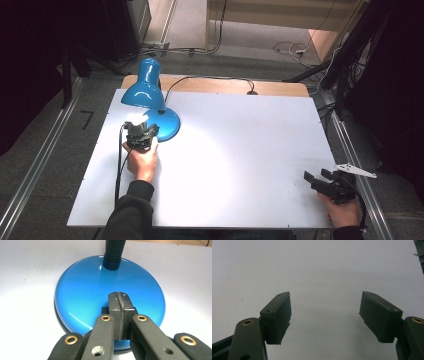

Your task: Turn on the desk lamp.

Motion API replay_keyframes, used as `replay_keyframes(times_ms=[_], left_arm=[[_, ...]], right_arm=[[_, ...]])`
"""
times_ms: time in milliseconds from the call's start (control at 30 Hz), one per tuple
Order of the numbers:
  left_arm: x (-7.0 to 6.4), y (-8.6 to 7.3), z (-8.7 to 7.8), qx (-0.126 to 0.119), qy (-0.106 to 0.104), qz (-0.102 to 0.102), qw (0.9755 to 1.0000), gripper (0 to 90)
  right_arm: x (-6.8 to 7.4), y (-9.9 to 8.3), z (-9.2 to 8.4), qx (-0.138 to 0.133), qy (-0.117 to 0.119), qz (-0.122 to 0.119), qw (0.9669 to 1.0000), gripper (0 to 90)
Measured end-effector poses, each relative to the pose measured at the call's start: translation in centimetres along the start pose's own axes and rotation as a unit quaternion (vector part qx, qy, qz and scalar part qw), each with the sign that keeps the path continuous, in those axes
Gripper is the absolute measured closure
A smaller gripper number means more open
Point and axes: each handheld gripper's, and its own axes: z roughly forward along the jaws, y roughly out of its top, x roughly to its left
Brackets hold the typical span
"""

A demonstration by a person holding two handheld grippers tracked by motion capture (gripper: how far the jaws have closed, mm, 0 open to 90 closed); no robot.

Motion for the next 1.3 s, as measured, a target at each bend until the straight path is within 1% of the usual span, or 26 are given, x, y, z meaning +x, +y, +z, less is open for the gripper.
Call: replay_keyframes(times_ms=[33, 133, 200, 300, 367, 433, 533, 667, 733, 767, 833, 933, 967, 1033, 1067, 1133, 1167, 1233, 1267, 1300], left_arm=[[0.0, 0.0, 0.0, 0.001, -0.001, 0.003, 1.0000, 90.0], [0.1, 0.0, 0.0, 0.000, -0.002, -0.002, 1.0000, 90.0], [0.1, 0.0, 0.0, -0.002, -0.002, 0.000, 1.0000, 90.0], [0.2, -0.1, 0.1, -0.005, -0.012, -0.007, 0.9999, 90.0], [0.2, -0.1, 0.0, -0.009, -0.007, -0.007, 0.9999, 89.4], [0.2, -0.2, 0.0, -0.009, -0.009, -0.005, 0.9999, 89.3], [0.2, -0.2, -0.3, -0.015, -0.012, -0.004, 0.9998, 89.1], [0.1, 0.1, -1.0, -0.027, -0.014, -0.002, 0.9995, 88.3], [0.3, 0.1, -1.3, -0.028, -0.013, -0.002, 0.9995, 86.0], [0.3, 0.1, -1.4, -0.029, -0.013, -0.004, 0.9995, 84.9], [0.6, -0.1, -1.6, -0.033, -0.016, -0.013, 0.9993, 82.8], [0.9, -0.6, -1.7, -0.033, -0.018, -0.018, 0.9991, 81.5], [1.0, -0.8, -1.8, -0.033, -0.019, -0.019, 0.9991, 80.1], [1.1, -1.0, -2.0, -0.034, -0.017, -0.020, 0.9991, 72.4], [1.1, -1.1, -2.1, -0.035, -0.017, -0.023, 0.9990, 72.4], [1.2, -1.2, -2.3, -0.031, -0.018, -0.024, 0.9991, 65.9], [1.2, -1.2, -2.3, -0.030, -0.016, -0.023, 0.9992, 62.0], [1.2, -1.3, -2.4, -0.032, -0.011, -0.025, 0.9991, 49.7], [1.2, -1.3, -2.5, -0.032, -0.005, -0.025, 0.9992, 43.9], [1.3, -1.3, -2.5, -0.032, -0.001, -0.023, 0.9992, 40.1]], right_arm=[[0.0, 0.0, 0.0, 0.001, -0.001, -0.001, 1.0000, 23.9], [0.1, 0.0, 0.0, 0.000, 0.000, -0.005, 1.0000, 23.9], [0.1, 0.0, 0.0, -0.001, 0.000, -0.003, 1.0000, 23.9], [-0.1, 0.0, 0.0, 0.001, -0.002, 0.000, 1.0000, 23.9], [-0.1, 0.0, 0.0, 0.001, -0.002, 0.000, 1.0000, 23.9], [-0.1, 0.0, 0.0, 0.001, -0.002, 0.000, 1.0000, 23.9], [-0.1, 0.0, 0.0, 0.001, -0.002, 0.000, 1.0000, 23.9], [-0.1, 0.0, 0.1, 0.002, -0.002, -0.001, 1.0000, 23.9], [-0.1, 0.0, 0.1, 0.002, -0.002, -0.001, 1.0000, 23.9], [-0.1, 0.0, 0.0, 0.002, -0.002, 0.000, 1.0000, 23.9], [-0.1, 0.0, 0.0, 0.002, -0.002, 0.000, 1.0000, 23.9], [0.0, 0.0, 0.1, 0.002, -0.002, -0.001, 1.0000, 23.9], [0.0, 0.0, 0.1, 0.002, -0.002, -0.001, 1.0000, 23.9], [0.0, 0.0, 0.1, 0.004, -0.003, 0.000, 1.0000, 23.9], [0.0, 0.0, 0.1, 0.004, -0.003, 0.000, 1.0000, 23.9], [0.0, 0.0, 0.1, 0.004, -0.003, -0.001, 1.0000, 23.9], [0.0, 0.0, 0.1, 0.004, -0.002, -0.001, 1.0000, 23.9], [0.0, 0.0, 0.0, 0.002, -0.003, -0.001, 1.0000, 23.9], [-0.1, 0.0, 0.0, 0.002, -0.003, -0.001, 1.0000, 23.9], [-0.1, 0.0, 0.0, 0.002, -0.003, -0.001, 1.0000, 23.9]])
